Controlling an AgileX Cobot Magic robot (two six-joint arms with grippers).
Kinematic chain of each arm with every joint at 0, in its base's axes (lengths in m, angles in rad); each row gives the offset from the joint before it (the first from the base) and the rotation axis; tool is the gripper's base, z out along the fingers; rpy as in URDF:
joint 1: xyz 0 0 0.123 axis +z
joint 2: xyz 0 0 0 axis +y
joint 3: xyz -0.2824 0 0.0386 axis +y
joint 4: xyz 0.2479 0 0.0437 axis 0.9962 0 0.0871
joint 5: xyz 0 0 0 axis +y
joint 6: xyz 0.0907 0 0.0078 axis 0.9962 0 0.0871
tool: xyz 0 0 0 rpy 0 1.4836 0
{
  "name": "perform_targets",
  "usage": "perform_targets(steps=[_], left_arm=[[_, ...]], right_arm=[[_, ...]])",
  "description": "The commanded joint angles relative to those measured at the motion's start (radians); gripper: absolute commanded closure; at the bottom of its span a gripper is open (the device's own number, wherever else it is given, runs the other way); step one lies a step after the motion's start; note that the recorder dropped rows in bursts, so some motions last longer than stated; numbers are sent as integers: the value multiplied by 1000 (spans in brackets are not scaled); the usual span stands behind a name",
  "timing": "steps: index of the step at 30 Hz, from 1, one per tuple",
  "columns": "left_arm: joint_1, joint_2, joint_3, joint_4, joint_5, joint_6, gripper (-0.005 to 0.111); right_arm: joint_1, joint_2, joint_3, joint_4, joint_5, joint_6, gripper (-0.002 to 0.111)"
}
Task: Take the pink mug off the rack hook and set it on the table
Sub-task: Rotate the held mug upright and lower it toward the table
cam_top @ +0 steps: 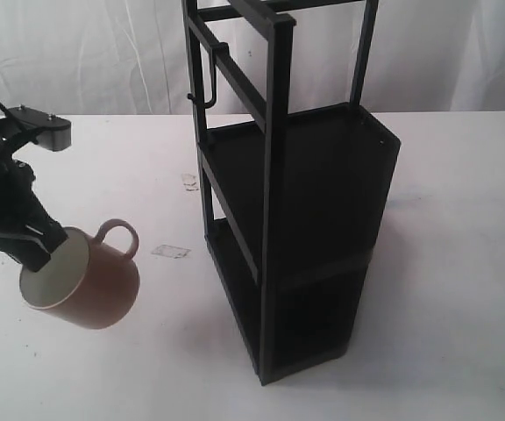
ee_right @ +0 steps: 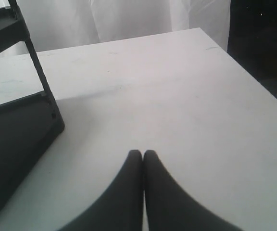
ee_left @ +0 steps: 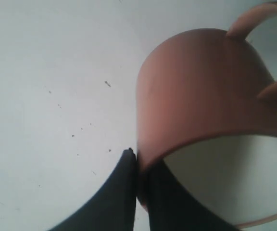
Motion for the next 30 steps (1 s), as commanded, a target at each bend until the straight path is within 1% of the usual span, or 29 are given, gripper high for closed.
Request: perform_targets(steps=[1,5,11,15,18,23,25,28,30], left_arm=[[0,15,-58,-17,83,4,107],[0,-3,-65,-31,84,4,107],[0,-1,-65,-111,45,7,107],[0,49,-65,-78,29,25,107],[0,50,-65,-61,29,25,107],[0,58,-14,-61,-116,21,107],[0,58,2,-61,-134,21,107],[0,58,2,-101,-132,21,107],[0,58,2,-174,-118,21,107]], right_arm=[[7,-3,2,-7,-8,1,108],[7,-3,2,-7,-8,1,108],[7,-3,2,-7,-8,1,108],[7,-3,2,-7,-8,1,108],[7,-3,2,-7,-8,1,108],[7,-3,2,-7,-8,1,108],[7,-3,2,-7,-8,1,108],[7,-3,2,-7,-8,1,108],[7,-3,2,-7,-8,1,108]])
